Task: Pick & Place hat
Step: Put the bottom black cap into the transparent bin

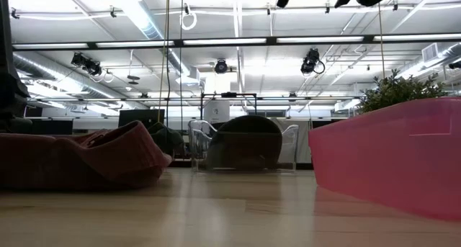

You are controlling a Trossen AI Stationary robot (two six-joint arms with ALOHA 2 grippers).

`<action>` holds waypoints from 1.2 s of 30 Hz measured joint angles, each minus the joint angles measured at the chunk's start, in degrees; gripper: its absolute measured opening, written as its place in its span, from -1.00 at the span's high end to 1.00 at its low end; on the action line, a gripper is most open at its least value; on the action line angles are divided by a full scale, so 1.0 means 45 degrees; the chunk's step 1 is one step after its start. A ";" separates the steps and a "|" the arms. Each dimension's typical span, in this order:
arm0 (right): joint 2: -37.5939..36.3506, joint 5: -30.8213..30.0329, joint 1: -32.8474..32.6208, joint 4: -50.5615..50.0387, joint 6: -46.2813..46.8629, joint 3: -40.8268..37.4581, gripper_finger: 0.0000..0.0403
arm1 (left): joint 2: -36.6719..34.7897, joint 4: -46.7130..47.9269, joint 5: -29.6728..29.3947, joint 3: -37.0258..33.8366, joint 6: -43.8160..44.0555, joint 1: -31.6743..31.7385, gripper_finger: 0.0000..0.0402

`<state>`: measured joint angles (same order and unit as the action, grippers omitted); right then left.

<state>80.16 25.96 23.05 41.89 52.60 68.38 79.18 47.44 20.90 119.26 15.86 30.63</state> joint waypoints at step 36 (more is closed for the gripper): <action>-0.2039 0.0750 -0.0169 0.2058 0.4238 -0.0005 0.99 | 0.0651 0.0978 -0.1998 0.0005 -1.0294 -0.2300 -0.13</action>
<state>70.98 29.34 22.28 51.15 71.67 68.36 82.11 51.84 11.91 119.28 -30.47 20.28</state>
